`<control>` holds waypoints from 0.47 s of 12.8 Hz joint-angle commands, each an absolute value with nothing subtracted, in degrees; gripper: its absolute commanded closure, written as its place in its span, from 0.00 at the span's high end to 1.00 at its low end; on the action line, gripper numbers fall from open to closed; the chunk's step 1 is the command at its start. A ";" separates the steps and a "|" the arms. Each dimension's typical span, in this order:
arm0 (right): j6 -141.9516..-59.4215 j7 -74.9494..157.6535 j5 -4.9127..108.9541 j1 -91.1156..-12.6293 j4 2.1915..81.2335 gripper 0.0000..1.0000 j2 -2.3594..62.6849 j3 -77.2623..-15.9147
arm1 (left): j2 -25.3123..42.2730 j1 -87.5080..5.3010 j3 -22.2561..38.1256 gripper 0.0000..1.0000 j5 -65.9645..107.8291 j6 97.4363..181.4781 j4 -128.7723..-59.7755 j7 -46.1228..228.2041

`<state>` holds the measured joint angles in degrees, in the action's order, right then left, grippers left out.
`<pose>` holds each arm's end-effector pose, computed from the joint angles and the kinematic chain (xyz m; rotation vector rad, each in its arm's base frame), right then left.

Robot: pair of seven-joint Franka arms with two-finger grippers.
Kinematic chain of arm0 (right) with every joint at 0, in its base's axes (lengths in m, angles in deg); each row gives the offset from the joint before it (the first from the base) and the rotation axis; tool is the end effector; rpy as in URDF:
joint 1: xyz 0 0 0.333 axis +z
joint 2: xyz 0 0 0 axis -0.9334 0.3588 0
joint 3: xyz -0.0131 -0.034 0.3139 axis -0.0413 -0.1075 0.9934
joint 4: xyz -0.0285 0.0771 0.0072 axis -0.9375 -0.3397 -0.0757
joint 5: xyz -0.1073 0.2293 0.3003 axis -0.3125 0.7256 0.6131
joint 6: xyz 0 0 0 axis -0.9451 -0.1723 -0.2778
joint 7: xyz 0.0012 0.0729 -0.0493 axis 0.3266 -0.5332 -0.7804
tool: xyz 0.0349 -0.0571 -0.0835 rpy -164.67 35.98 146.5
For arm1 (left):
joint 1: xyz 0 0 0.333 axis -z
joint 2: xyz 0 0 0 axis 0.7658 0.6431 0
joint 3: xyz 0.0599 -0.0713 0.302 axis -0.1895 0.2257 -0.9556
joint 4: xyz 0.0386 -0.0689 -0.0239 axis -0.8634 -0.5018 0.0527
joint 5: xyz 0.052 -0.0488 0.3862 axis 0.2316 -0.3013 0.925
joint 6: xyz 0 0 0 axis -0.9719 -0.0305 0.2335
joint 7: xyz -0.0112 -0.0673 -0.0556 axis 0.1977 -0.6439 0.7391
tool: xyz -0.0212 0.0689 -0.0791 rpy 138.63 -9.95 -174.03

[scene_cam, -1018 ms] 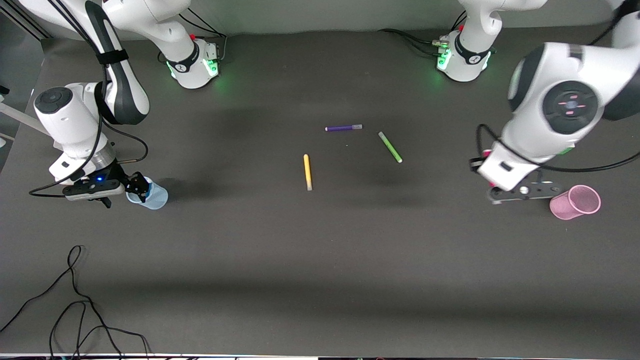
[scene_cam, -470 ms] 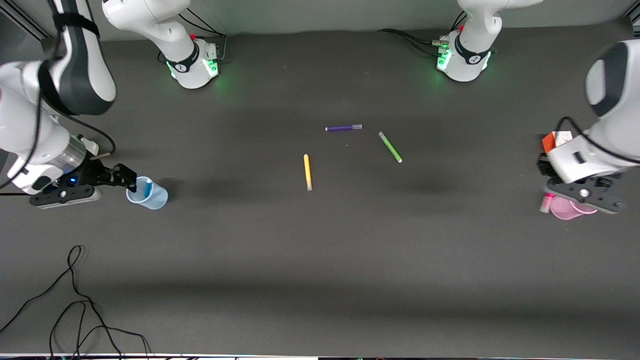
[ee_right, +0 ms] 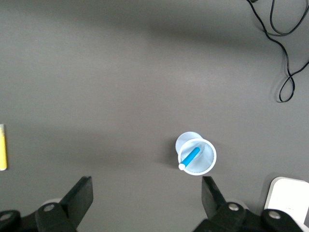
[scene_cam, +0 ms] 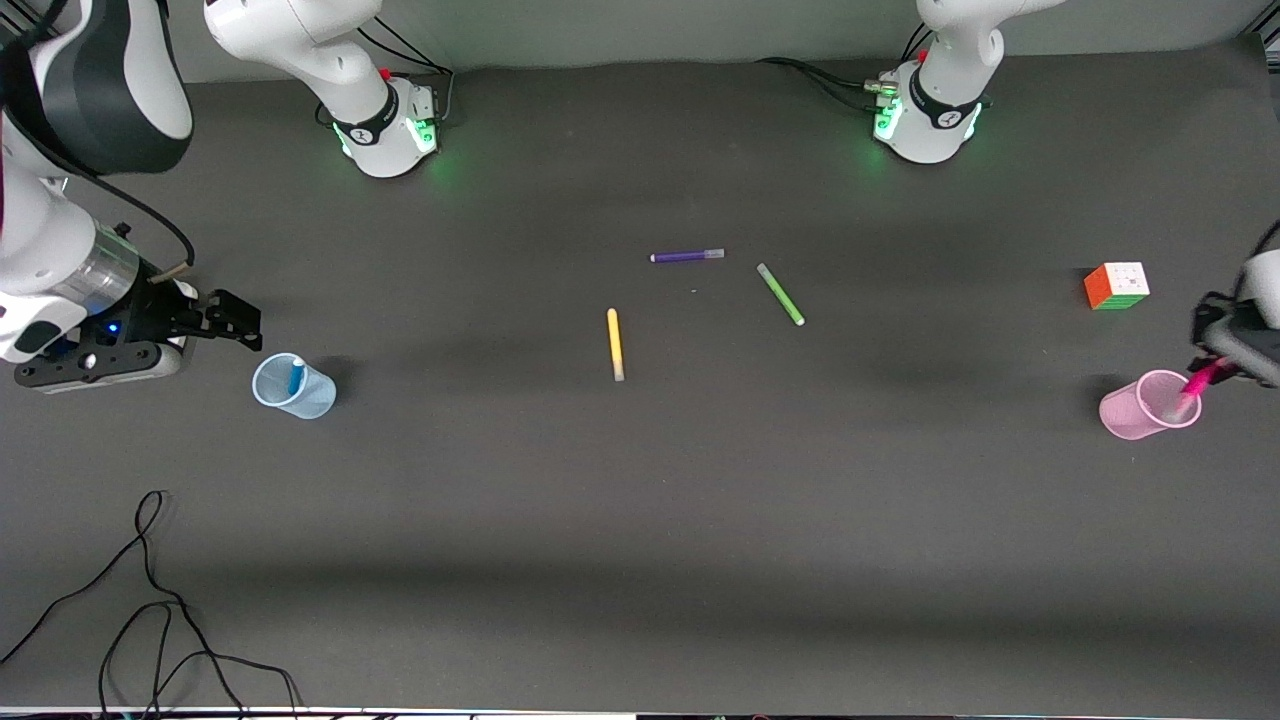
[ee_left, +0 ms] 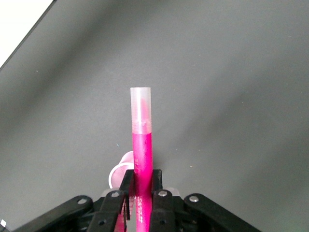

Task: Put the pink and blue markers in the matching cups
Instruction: 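Release the pink marker into the pink cup with the left gripper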

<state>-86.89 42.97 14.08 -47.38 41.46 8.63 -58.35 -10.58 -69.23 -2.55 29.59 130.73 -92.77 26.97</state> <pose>0.5740 0.0448 0.5524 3.1065 0.2173 0.0310 0.5920 0.1236 0.5200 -2.8736 1.2180 -0.1001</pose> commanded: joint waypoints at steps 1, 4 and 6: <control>-84.21 44.36 14.91 -54.97 37.88 1.00 9.07 -49.35 | -10.74 -77.46 -1.78 0.00 19.51 135.04 -95.98 10.48; -83.94 44.71 14.91 -58.06 37.26 1.00 8.90 -47.21 | -5.82 -83.89 -1.78 0.00 6.75 135.85 -97.13 -8.70; -82.37 44.19 14.91 -61.22 37.00 1.00 8.81 -44.49 | -2.22 -87.23 -1.78 0.00 2.35 135.94 -97.04 -18.01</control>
<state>-84.68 43.90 14.11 -58.22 38.42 8.64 -46.99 -4.91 -84.71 -2.62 6.56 135.06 -97.04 -9.94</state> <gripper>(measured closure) 0.000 0.819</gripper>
